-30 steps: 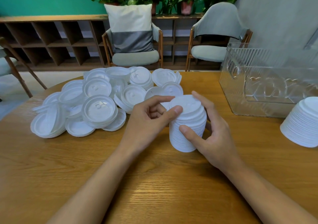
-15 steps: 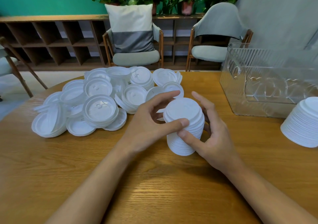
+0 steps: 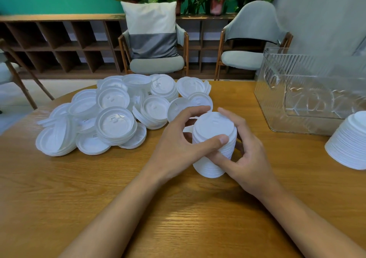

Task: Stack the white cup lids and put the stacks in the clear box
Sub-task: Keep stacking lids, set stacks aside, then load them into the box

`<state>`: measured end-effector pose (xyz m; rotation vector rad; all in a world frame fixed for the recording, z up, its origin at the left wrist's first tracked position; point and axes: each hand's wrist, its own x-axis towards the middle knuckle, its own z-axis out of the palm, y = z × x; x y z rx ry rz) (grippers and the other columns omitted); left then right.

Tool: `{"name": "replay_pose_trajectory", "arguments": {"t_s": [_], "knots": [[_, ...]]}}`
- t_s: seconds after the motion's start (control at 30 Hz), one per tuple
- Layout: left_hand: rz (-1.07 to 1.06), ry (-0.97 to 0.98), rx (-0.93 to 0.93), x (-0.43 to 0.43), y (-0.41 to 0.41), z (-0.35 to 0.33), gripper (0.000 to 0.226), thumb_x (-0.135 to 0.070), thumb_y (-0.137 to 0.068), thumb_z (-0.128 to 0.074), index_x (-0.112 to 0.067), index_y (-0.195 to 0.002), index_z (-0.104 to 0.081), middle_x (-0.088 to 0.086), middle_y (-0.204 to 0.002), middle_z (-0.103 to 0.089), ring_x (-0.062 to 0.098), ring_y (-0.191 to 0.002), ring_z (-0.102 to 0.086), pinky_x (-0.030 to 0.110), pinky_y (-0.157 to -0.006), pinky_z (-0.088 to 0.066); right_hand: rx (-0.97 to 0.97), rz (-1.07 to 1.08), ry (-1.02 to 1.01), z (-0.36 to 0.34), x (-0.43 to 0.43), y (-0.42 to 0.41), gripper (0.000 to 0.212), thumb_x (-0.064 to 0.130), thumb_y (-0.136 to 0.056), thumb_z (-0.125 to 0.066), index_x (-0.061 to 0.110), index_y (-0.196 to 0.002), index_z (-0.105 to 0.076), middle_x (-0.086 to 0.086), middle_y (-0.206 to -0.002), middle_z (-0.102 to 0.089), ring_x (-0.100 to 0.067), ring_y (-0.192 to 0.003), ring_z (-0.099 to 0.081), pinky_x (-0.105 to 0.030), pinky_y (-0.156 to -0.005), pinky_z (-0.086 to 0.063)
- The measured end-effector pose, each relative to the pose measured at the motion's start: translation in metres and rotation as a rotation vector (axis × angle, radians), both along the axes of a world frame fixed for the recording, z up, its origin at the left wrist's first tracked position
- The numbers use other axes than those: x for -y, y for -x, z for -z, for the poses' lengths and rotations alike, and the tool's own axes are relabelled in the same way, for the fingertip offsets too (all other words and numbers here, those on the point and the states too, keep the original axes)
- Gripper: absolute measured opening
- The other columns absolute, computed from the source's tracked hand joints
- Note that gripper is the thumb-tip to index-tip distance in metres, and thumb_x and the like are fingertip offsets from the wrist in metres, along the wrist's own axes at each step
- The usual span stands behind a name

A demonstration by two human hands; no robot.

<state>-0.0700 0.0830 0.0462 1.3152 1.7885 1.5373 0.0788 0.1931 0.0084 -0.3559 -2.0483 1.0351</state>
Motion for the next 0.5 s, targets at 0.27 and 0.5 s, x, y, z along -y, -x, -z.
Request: {"name": "replay_pose_trajectory", "arguments": {"t_s": [0.27, 0.5], "knots": [[-0.037, -0.021, -0.020, 0.0006, 0.0023, 0.0003, 0.061, -0.048, -0.068, -0.094, -0.038, -0.123, -0.070, -0.017, -0.119, -0.073, 0.003, -0.116, -0.067, 0.027, -0.093, -0.053, 0.022, -0.045, 0.048, -0.0024, 0.0004, -0.0027, 0.079, 0.045, -0.082, -0.082, 0.032, -0.151, -0.046, 0.020, -0.140, -0.060, -0.011, -0.133, -0.058, -0.035, -0.102, -0.055], [0.021, -0.015, -0.039, 0.0006, 0.0063, 0.0053, 0.063, -0.048, -0.070, -0.094, -0.035, -0.126, -0.069, -0.017, -0.121, -0.073, 0.002, -0.117, -0.066, 0.020, -0.092, -0.054, 0.068, -0.050, 0.056, -0.0029, 0.0012, -0.0034, 0.077, 0.049, -0.076, -0.083, 0.040, -0.144, -0.047, 0.026, -0.134, -0.060, -0.007, -0.128, -0.059, -0.038, -0.100, -0.057]]}}
